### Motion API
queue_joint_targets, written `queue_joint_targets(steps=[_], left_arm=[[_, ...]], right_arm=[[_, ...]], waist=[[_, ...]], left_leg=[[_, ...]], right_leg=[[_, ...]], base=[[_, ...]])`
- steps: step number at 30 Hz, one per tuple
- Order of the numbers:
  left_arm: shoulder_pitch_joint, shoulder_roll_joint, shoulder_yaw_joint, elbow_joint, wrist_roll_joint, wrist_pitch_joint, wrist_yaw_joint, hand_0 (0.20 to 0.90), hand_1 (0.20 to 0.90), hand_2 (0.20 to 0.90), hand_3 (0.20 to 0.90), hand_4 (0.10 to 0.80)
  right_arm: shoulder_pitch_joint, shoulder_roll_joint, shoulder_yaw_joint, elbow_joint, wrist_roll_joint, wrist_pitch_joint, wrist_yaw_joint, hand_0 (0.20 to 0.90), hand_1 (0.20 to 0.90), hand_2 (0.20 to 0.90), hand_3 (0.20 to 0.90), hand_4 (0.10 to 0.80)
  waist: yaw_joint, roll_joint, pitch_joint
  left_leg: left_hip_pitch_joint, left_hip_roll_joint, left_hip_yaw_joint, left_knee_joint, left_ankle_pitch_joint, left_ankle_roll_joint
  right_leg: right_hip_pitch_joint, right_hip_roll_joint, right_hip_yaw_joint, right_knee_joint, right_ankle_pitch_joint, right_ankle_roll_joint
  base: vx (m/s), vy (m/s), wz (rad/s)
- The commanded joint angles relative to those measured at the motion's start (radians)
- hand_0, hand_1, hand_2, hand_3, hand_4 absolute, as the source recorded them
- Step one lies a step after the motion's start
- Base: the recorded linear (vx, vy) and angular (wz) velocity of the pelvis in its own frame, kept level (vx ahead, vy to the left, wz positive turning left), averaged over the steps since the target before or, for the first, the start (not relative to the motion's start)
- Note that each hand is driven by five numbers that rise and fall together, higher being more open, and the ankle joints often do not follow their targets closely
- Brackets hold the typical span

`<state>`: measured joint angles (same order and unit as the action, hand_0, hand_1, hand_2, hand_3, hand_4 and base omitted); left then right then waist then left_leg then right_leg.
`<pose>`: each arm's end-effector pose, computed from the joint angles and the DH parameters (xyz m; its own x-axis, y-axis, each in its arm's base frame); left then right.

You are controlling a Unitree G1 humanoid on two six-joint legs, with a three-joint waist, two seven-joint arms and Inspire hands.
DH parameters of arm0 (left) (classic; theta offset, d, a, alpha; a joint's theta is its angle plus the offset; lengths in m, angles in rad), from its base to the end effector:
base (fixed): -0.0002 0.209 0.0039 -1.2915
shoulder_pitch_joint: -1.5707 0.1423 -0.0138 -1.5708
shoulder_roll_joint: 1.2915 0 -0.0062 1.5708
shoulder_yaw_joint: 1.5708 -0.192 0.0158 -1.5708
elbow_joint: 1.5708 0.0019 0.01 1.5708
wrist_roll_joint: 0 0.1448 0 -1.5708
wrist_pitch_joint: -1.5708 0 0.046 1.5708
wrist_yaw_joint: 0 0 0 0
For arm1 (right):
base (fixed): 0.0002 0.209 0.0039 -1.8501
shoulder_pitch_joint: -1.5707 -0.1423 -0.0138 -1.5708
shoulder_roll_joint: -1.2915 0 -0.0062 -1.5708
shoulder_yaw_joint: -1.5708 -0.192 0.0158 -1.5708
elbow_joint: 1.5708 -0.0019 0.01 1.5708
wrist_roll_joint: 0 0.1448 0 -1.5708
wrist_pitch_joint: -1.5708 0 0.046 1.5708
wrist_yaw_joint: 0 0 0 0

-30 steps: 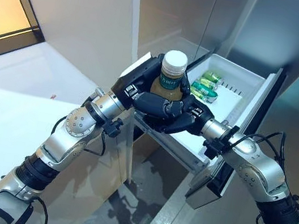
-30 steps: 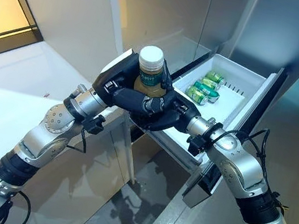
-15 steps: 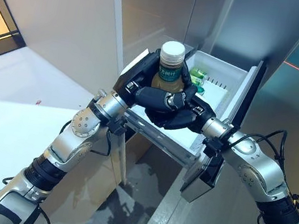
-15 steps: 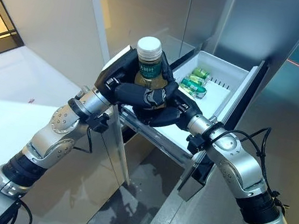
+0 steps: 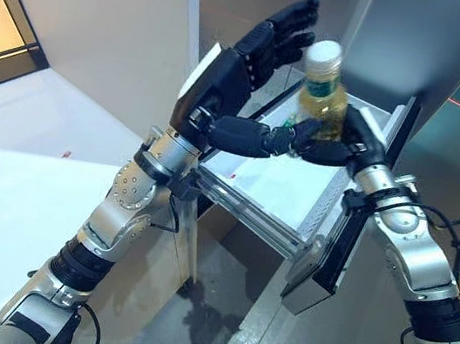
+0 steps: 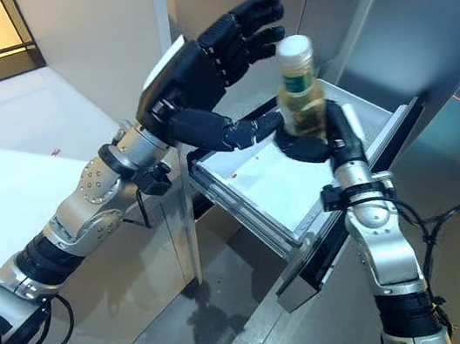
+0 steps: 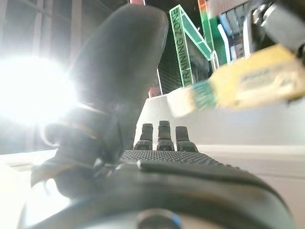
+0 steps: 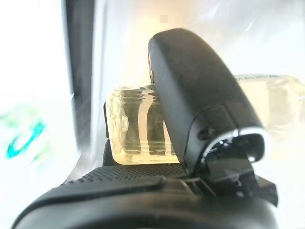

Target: Put drinks into fridge and close the fridge

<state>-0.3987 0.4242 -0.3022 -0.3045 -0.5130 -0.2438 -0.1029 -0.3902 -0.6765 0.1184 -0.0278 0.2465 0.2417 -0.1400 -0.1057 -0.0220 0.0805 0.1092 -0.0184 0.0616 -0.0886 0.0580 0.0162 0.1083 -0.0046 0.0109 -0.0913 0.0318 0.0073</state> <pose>0.2389 0.1314 0.1753 0.5557 -0.5014 0.6632 0.5643 0.8132 0.1420 0.2736 -0.2298 0.1514 0.9865 -0.0124 0.1634 0.0821 0.9004 -0.4273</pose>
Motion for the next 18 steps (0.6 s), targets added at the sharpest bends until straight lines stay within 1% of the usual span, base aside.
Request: queue_joint_targets(steps=[1,3,6,7,10,11,12,13,15,17,18], left_arm=[[-0.088,-0.023,-0.003,-0.037,-0.108,-0.031,-0.041,0.9,0.9,0.9,0.9,0.8],[-0.077,-0.031,-0.011,-0.025,-0.161,-0.001,-0.059,0.9,0.9,0.9,0.9,0.8],[-0.03,-0.062,-0.043,0.02,-0.323,0.105,-0.117,0.9,0.9,0.9,0.9,0.8],[-0.019,-0.07,-0.049,0.031,-0.356,0.133,-0.135,0.9,0.9,0.9,0.9,0.8],[0.047,-0.102,-0.105,0.088,-0.54,0.301,-0.215,0.9,0.9,0.9,0.9,0.8],[0.065,-0.106,-0.121,0.101,-0.581,0.333,-0.224,0.9,0.9,0.9,0.9,0.8],[0.102,-0.111,-0.151,0.125,-0.666,0.391,-0.232,0.9,0.9,0.9,0.9,0.8],[0.113,-0.111,-0.16,0.133,-0.701,0.421,-0.228,0.9,0.9,0.9,0.9,0.8],[0.165,-0.114,-0.189,0.183,-0.779,0.482,-0.255,0.9,0.9,0.9,0.9,0.8],[0.235,-0.111,-0.228,0.242,-0.827,0.522,-0.289,0.9,0.9,0.9,0.9,0.8],[0.268,-0.106,-0.237,0.261,-0.854,0.561,-0.303,0.9,0.9,0.9,0.9,0.8]], right_arm=[[-0.202,-0.046,-0.112,0.036,-0.024,-0.13,-0.104,0.3,0.3,0.3,0.2,0.1],[-0.224,-0.062,-0.101,0.085,-0.013,-0.129,-0.114,0.3,0.3,0.3,0.2,0.1],[-0.296,-0.093,-0.065,0.224,0.004,-0.124,-0.14,0.3,0.3,0.3,0.2,0.1],[-0.312,-0.098,-0.058,0.252,0.0,-0.123,-0.14,0.3,0.3,0.3,0.2,0.1],[-0.391,-0.126,-0.012,0.414,0.016,-0.123,-0.136,0.3,0.3,0.3,0.2,0.1],[-0.408,-0.132,0.001,0.448,0.033,-0.12,-0.135,0.3,0.3,0.3,0.2,0.1],[-0.435,-0.143,0.025,0.507,0.043,-0.117,-0.13,0.3,0.3,0.3,0.2,0.1],[-0.444,-0.146,0.031,0.524,0.049,-0.112,-0.125,0.3,0.3,0.3,0.2,0.1],[-0.478,-0.155,0.061,0.605,0.057,-0.115,-0.119,0.3,0.3,0.3,0.2,0.1],[-0.52,-0.166,0.097,0.691,0.056,-0.12,-0.119,0.3,0.3,0.3,0.2,0.1],[-0.534,-0.175,0.109,0.721,0.054,-0.118,-0.111,0.3,0.3,0.3,0.2,0.1]], waist=[[0.029,-0.04,-0.11],[0.039,-0.04,-0.107],[0.072,-0.042,-0.101],[0.076,-0.042,-0.1],[0.105,-0.042,-0.093],[0.111,-0.042,-0.092],[0.12,-0.039,-0.087],[0.124,-0.038,-0.086],[0.137,-0.035,-0.079],[0.155,-0.028,-0.07],[0.164,-0.025,-0.064]], left_leg=[[0.003,-0.017,-0.037,0.001,-0.071,0.024],[0.003,-0.018,-0.046,0.001,-0.07,0.023],[0.0,-0.019,-0.064,0.001,-0.065,0.021],[0.0,-0.019,-0.067,0.001,-0.065,0.021],[-0.002,-0.018,-0.077,0.001,-0.06,0.016],[-0.002,-0.018,-0.079,0.001,-0.059,0.015],[0.003,-0.017,-0.084,0.001,-0.068,0.012],[0.003,-0.017,-0.086,0.001,-0.067,0.011],[0.001,-0.015,-0.091,0.001,-0.063,0.007],[-0.006,-0.013,-0.095,0.001,-0.057,0.002],[-0.01,-0.011,-0.096,0.001,-0.053,0.0]], right_leg=[[-0.018,0.015,0.003,0.016,0.032,0.022],[-0.015,0.014,-0.007,0.016,0.03,0.02],[-0.007,0.01,-0.037,0.015,0.025,0.015],[-0.005,0.009,-0.044,0.015,0.024,0.014],[0.003,0.005,-0.08,0.016,0.017,0.01],[0.005,0.004,-0.086,0.016,0.016,0.01],[0.015,0.003,-0.096,0.014,0.008,0.01],[0.016,0.002,-0.1,0.014,0.007,0.009],[0.02,-0.002,-0.117,0.013,0.005,0.009],[0.021,-0.005,-0.135,0.011,0.002,0.007],[0.021,-0.006,-0.144,0.01,0.001,0.006]], base=[[0.021,-0.012,0.09],[0.025,-0.011,0.11],[0.032,-0.013,0.17],[0.036,-0.01,0.26],[0.039,-0.006,0.24],[0.061,0.003,0.37],[0.056,0.007,0.36],[0.061,0.012,0.39],[0.032,0.015,0.24],[0.022,0.02,0.27],[0.007,0.021,0.28]])
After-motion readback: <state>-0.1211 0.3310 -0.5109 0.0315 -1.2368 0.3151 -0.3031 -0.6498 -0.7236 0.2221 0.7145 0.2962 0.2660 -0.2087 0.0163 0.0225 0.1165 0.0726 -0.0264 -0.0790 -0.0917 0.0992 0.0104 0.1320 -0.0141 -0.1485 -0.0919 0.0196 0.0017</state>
